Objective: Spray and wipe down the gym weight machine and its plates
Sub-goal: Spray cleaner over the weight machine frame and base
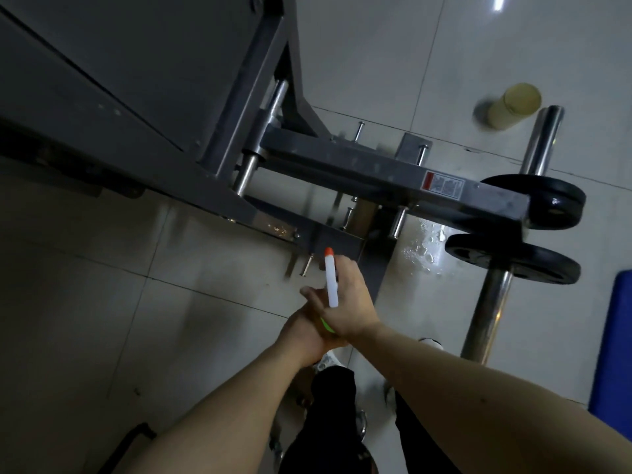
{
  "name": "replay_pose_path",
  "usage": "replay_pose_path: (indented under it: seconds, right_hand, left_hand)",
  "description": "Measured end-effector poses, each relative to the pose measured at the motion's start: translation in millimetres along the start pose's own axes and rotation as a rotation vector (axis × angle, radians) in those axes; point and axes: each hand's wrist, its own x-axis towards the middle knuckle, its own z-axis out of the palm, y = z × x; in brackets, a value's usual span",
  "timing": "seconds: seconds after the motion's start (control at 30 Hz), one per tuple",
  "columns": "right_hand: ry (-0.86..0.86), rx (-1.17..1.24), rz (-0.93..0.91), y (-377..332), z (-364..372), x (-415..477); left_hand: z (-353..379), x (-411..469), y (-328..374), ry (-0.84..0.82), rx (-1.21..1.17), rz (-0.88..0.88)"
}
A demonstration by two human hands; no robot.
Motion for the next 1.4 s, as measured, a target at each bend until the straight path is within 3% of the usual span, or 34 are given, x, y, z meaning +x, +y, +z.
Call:
replay_pose_path:
  seconds: [0.1, 0.27, 0.33, 0.5, 0.67, 0.93, 1.07, 1.4]
  right_hand:
    - [0.003, 0.029, 0.066, 21, -11, -19]
    - [0.126, 0.151, 0.213, 60, -34, -35]
    - [0.142, 0.161, 0.243, 74, -42, -37]
    - [0.027, 0.135, 0.199, 105, -60, -32]
    - [0.010, -0.045, 0.186, 140, -80, -26]
    - [0.045, -0.140, 0.116, 143, -79, -22]
    - [0.071, -0.184, -0.011, 149, -87, -20]
    - [0.021, -0.299, 0.059, 158, -86, -35]
  left_hand:
    - [16, -4, 16, -0.039, -0.088, -0.071]
    - [47, -5, 31, 0.025, -0.252, -0.009]
    - [57, 9, 41, -0.047, -0.291, -0.034]
    - [72, 40, 57, -0.071, -0.277, -0.031]
    - [87, 58, 62, -0.103, -0.208, 0.010]
    - [110, 63, 83, 0.019, -0.246, -0.066]
    - [107, 57, 81, 0.102, -0.274, -0.057]
    - [121, 57, 75, -0.003, -0.203, -0.097]
